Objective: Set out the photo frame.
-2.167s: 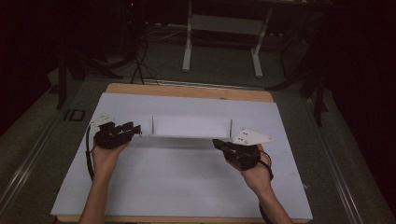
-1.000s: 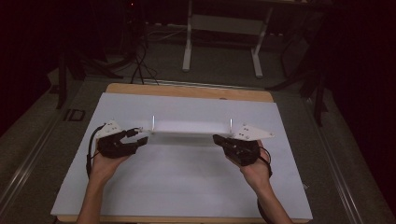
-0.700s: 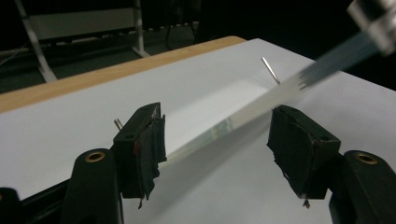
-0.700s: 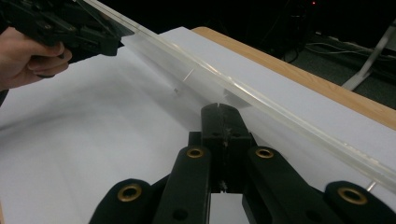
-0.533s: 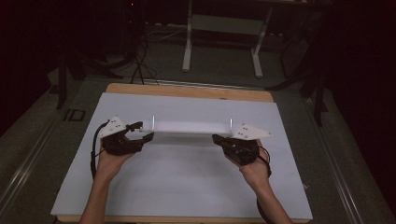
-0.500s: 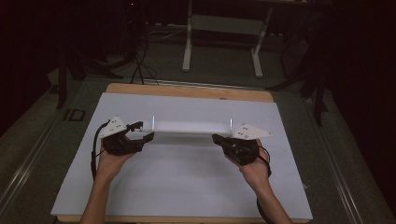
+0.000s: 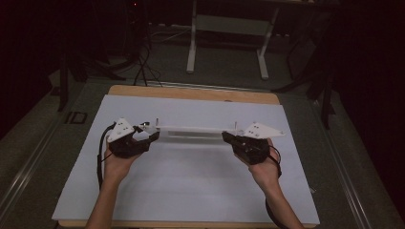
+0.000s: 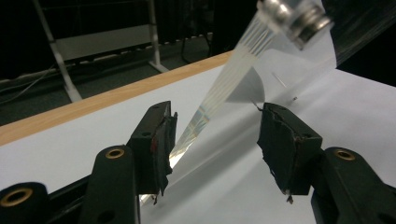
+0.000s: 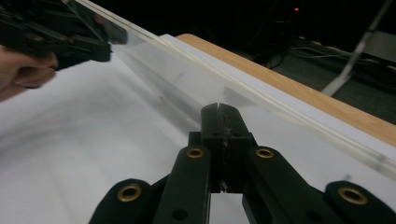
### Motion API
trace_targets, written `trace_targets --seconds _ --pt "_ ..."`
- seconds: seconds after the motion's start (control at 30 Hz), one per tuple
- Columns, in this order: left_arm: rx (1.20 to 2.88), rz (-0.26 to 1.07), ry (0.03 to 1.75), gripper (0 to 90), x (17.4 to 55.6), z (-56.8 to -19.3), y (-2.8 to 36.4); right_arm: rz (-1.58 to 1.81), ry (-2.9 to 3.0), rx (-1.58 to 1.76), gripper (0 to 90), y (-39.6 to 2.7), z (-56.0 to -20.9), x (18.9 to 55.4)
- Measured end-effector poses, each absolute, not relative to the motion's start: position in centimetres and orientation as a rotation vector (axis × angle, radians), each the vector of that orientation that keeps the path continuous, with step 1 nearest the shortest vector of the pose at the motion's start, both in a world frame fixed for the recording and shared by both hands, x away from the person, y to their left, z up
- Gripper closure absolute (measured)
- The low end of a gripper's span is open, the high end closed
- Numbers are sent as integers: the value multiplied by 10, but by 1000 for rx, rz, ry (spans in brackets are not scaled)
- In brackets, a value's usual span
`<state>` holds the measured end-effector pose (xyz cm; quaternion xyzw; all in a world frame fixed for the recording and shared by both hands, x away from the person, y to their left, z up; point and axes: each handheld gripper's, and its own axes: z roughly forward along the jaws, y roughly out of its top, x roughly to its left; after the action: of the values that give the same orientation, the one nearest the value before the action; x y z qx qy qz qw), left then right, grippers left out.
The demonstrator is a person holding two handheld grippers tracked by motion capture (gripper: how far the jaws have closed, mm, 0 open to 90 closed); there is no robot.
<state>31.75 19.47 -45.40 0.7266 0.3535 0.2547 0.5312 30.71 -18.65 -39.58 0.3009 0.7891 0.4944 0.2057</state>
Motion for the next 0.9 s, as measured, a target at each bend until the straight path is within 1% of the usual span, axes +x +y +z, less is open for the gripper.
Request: trace_targets --seconds 0.13,0.23,0.9 --pt "1726 607 854 458 320 -453 194 1312 2194 827 861 -190 -400 309" --pt "1727 604 859 461 323 -451 195 1283 2201 826 853 -193 -404 312" --pt "1693 592 909 489 343 -445 196 1252 2155 952 828 -219 -418 341"
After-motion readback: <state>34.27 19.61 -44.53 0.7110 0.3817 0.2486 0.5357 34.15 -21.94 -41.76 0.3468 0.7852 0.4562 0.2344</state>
